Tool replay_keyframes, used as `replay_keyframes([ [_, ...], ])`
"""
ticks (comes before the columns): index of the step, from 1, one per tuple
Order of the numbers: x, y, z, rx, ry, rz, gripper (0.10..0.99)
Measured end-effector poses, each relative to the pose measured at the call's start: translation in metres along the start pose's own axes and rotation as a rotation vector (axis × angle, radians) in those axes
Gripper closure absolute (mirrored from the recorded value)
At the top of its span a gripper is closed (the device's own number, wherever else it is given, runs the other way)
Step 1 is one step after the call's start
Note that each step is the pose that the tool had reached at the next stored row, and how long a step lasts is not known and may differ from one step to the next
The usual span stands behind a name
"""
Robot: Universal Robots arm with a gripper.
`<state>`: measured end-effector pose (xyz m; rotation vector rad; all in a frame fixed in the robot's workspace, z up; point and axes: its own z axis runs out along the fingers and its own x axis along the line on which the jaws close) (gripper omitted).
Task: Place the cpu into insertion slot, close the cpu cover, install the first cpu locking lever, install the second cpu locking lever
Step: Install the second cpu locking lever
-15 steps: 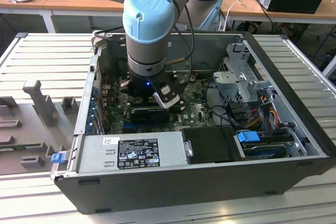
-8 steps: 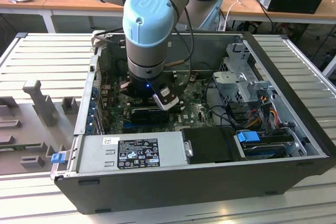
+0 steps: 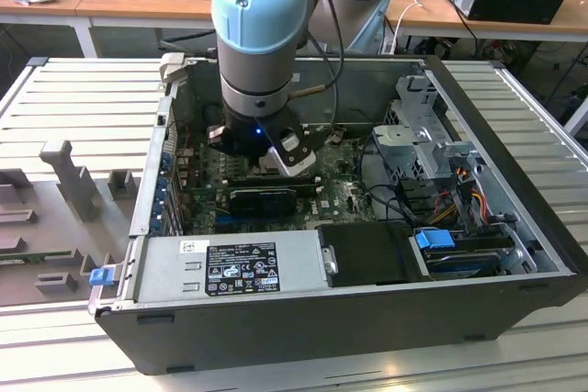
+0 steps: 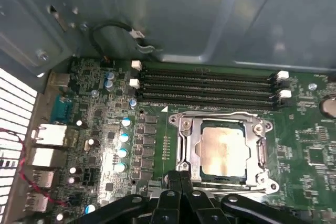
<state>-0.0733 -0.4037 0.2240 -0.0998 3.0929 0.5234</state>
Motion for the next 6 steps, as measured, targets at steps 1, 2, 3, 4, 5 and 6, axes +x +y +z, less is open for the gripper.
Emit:
replay_keyframes([
  [1,-0.0001,0.0017,-0.0048,-0.001,-0.0001,0.0,0.98],
  [2,-0.0001,0.0029,-0.0082,-0.001,0.0004,0.0,0.98],
  [3,-0.0002,0.0035,-0.01,-0.001,0.0008,0.0,0.98],
  [4,-0.0002,0.0053,-0.0153,-0.001,0.0015,0.001,0.98],
  [5,-0.0003,0.0059,-0.0169,-0.001,0.0015,0.001,0.98],
  [6,-0.0003,0.0062,-0.0178,-0.001,0.0015,0.001,0.98],
])
